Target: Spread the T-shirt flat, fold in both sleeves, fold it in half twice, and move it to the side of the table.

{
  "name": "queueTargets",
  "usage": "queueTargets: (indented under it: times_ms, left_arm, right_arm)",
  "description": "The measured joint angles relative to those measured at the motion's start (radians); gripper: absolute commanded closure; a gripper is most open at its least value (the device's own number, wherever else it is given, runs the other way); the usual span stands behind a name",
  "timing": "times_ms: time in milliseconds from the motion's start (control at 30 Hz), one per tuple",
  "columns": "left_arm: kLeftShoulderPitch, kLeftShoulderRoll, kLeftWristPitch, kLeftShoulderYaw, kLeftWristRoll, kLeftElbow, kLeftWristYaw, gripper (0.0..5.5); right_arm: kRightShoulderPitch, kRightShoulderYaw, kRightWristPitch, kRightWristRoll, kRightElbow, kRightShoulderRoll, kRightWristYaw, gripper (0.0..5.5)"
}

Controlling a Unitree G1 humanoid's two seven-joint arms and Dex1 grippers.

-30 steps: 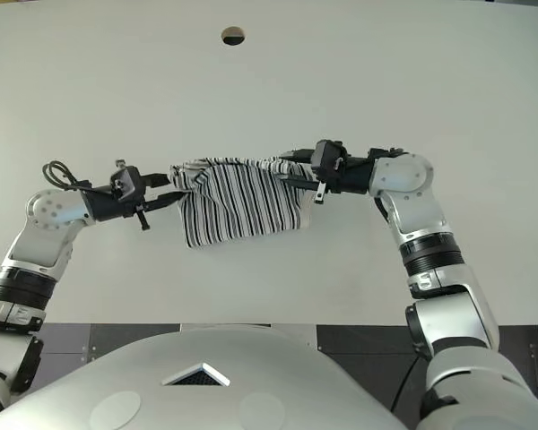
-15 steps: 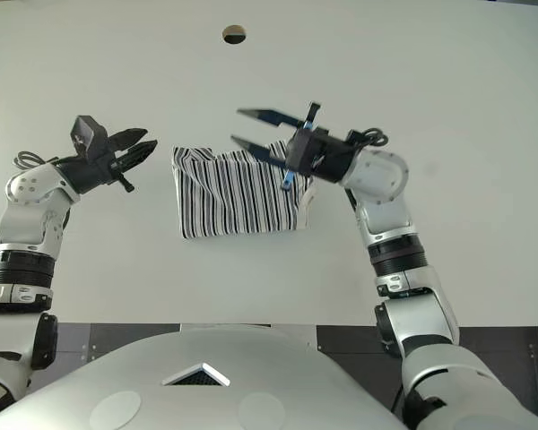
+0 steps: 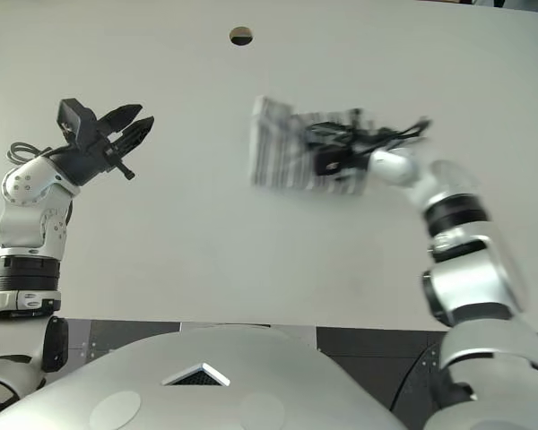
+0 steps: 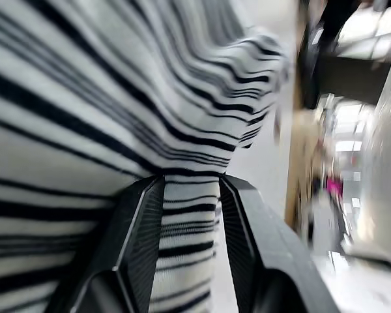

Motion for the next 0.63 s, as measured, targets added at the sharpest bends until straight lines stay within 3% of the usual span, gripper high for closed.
queueTargets:
  times_ms: [133, 400, 500, 633]
  left_arm:
    - [0.009, -0.030, 0.003, 0.037, -0.007, -0.041, 0.060, 4.17]
    - [0.001, -0.057, -0.047, 0.018, 0.061, -0.033, 0.091, 4.17]
    - [0.006, -0.077, -0.087, 0.043, 0.094, -0.047, 0.179, 4.17]
    - [-0.007, -0.158, -0.182, 0.102, 0.138, -0.084, 0.387, 4.17]
  right_arm:
    - [0.024, 0.063, 0.137, -0.144, 0.270, -0.285, -0.003, 3.94]
    - [-0.017, 0.023, 0.237, -0.135, 0.364, -0.227, -0.177, 3.94]
    - [-0.094, -0.035, 0.276, -0.141, 0.248, -0.241, -0.384, 3.94]
    - [-0.093, -0.210, 0.405, -0.126, -0.185, -0.249, -0.520, 3.94]
